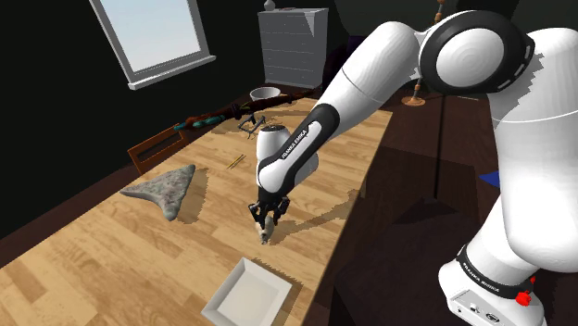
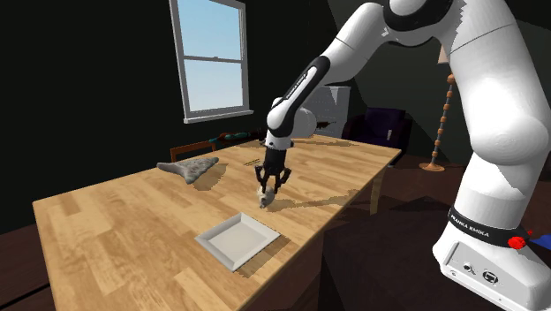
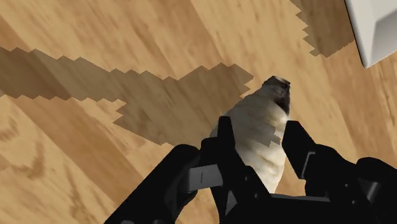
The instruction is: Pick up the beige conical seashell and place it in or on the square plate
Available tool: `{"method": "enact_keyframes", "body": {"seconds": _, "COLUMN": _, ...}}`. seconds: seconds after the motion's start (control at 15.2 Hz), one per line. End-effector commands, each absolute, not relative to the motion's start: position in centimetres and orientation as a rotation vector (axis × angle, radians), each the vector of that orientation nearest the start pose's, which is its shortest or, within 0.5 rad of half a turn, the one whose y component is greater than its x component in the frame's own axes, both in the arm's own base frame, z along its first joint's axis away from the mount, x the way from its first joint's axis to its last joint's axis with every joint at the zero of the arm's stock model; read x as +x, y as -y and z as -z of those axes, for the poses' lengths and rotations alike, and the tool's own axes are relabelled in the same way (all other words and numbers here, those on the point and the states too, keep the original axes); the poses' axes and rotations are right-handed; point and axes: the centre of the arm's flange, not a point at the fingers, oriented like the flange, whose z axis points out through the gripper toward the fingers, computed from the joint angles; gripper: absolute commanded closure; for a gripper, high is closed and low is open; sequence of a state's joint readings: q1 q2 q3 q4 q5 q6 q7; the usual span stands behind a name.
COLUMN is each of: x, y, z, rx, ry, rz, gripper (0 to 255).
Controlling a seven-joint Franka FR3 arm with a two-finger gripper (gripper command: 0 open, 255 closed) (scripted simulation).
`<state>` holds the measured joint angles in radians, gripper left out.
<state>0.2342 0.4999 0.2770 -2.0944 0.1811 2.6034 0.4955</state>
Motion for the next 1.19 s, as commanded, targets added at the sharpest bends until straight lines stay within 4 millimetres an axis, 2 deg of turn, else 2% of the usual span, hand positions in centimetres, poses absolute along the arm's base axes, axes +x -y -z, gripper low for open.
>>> {"method": "enact_keyframes", "body": {"seconds": 0.0, "x": 51.2, "y": -28.3, "z": -18.8, "rx": -2.922, "ry": -0.254, "rz": -0.139, "gripper": 255}}
{"method": "enact_keyframes", "body": {"seconds": 0.46, "x": 51.2, "y": -28.3, "z": -18.8, "rx": -2.922, "ry": -0.254, "rz": -0.139, "gripper": 255}}
{"method": "enact_keyframes", "body": {"seconds": 0.66, "x": 51.2, "y": -28.3, "z": -20.4, "rx": -2.922, "ry": -0.254, "rz": -0.139, "gripper": 255}}
{"method": "enact_keyframes", "body": {"seconds": 0.73, "x": 51.3, "y": -28.3, "z": -20.0, "rx": -2.921, "ry": -0.252, "rz": -0.137, "gripper": 255}}
{"method": "enact_keyframes", "body": {"seconds": 0.79, "x": 51.3, "y": -28.3, "z": -20.0, "rx": -2.921, "ry": -0.252, "rz": -0.137, "gripper": 0}}
{"method": "enact_keyframes", "body": {"seconds": 1.06, "x": 56.3, "y": -28.6, "z": -19.2, "rx": -2.979, "ry": -0.475, "rz": -0.14, "gripper": 0}}
{"method": "enact_keyframes", "body": {"seconds": 1.12, "x": 56.6, "y": -28.6, "z": -19.2, "rx": -2.981, "ry": -0.488, "rz": -0.14, "gripper": 0}}
